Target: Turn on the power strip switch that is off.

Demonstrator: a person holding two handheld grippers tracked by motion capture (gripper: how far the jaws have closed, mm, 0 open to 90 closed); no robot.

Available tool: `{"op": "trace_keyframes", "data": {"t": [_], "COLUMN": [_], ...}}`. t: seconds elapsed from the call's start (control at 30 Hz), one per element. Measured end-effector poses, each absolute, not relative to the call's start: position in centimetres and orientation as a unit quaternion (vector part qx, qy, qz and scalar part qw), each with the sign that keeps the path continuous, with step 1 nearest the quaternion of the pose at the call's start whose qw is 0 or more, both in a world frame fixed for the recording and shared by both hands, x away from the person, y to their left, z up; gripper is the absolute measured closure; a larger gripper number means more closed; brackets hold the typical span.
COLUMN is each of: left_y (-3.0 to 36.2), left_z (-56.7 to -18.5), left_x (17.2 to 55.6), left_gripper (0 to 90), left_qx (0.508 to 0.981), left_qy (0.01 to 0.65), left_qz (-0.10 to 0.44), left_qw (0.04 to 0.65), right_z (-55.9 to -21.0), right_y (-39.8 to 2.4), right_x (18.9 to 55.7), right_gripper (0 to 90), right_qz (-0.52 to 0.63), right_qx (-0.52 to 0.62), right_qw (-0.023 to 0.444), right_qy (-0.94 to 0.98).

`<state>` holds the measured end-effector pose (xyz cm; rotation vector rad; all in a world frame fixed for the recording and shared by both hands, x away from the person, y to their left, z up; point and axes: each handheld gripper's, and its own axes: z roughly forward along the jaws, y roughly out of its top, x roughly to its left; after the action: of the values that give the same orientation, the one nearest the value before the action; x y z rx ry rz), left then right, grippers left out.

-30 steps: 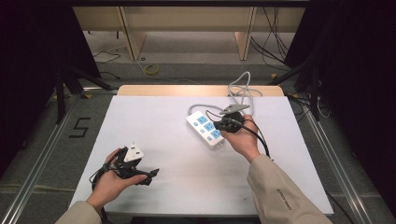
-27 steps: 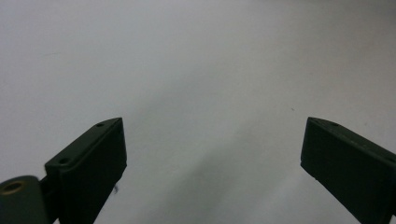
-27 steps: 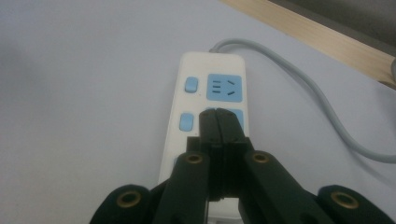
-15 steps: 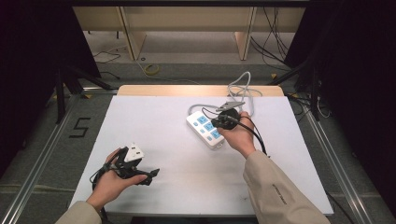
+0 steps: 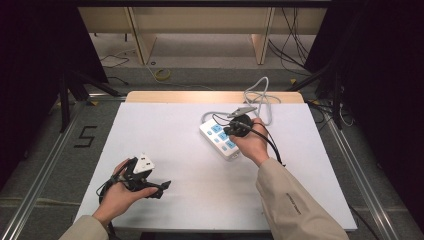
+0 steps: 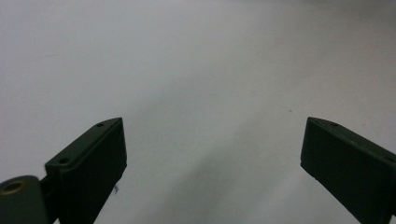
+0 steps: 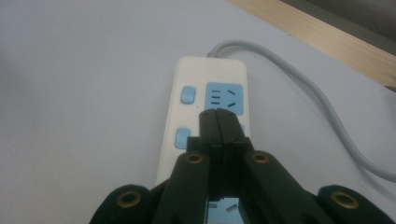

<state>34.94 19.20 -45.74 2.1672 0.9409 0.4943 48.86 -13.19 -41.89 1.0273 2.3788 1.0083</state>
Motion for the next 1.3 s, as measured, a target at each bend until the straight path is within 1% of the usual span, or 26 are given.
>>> {"op": "trace_keyframes", "data": {"t": [1.3], "left_y": [19.2], "left_z": [-45.7], "left_x": [35.0], "left_gripper": [7.0], "left_qx": [0.840], "left_qy": [0.363], "left_qz": [0.190], "left_qw": [0.355], "right_z": [-42.8], "right_y": [-12.4], "right_x": [50.3], "right_gripper": [90.0], "right_qz": [0.339], "right_qx": [0.380], "right_qw": [0.175], "right_qy": [0.842]}}
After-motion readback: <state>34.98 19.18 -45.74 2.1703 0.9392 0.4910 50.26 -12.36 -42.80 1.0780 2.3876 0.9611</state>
